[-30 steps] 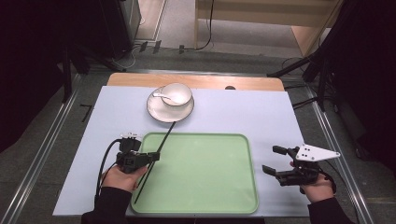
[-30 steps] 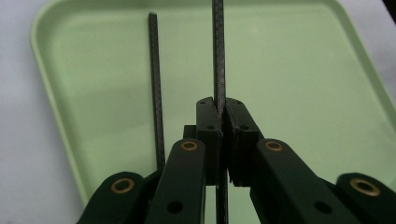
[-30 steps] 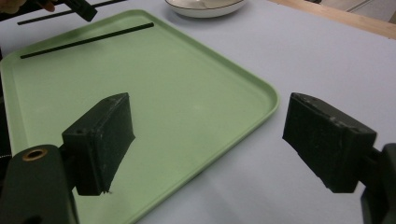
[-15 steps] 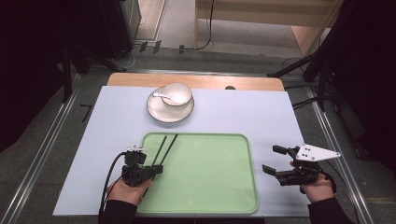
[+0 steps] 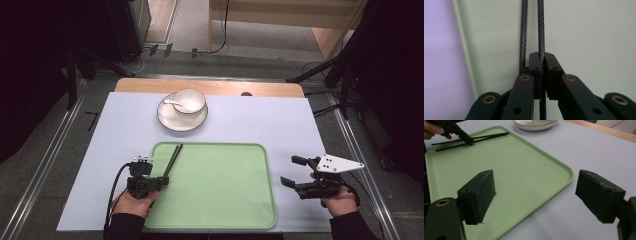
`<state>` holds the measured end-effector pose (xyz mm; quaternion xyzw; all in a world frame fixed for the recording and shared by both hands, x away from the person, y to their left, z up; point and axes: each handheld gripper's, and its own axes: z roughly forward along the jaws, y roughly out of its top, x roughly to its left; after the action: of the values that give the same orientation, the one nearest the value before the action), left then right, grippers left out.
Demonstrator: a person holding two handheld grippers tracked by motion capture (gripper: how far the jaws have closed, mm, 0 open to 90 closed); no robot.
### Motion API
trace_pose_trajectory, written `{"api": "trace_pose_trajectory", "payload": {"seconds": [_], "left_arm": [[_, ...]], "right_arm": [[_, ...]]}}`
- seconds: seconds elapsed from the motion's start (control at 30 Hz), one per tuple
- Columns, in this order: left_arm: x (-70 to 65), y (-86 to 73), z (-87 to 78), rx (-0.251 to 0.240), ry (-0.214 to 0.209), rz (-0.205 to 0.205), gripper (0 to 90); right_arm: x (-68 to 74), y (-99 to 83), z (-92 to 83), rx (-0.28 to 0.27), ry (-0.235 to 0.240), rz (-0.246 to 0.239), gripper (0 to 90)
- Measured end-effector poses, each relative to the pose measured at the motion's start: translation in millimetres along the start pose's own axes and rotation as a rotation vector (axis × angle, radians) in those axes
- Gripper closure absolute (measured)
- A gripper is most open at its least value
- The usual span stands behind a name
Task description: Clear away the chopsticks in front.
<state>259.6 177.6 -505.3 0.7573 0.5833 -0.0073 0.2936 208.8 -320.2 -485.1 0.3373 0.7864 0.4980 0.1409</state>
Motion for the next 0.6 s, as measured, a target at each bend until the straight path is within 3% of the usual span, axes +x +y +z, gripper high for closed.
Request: {"api": "trace_pose_trajectory", "payload": {"seconds": [0.17,0.33,0.57,0.6], "left_arm": [[3.9,1.6,-1.8,-0.003,0.011,-0.014,85.0],[2.0,1.9,-1.5,0.001,0.013,0.004,82.6],[3.1,4.2,-1.7,0.017,-0.016,0.025,75.9],[5.0,5.2,-1.7,0.021,-0.039,0.023,74.7]], "right_arm": [[0.2,0.0,-0.6,-0.003,-0.001,0.001,16.7],[0.4,-0.1,0.5,0.005,0.0,-0.001,16.7],[0.0,-0.4,0.7,0.004,0.001,0.0,16.7],[0.1,-0.3,0.7,0.004,0.002,0.001,16.7]]}}
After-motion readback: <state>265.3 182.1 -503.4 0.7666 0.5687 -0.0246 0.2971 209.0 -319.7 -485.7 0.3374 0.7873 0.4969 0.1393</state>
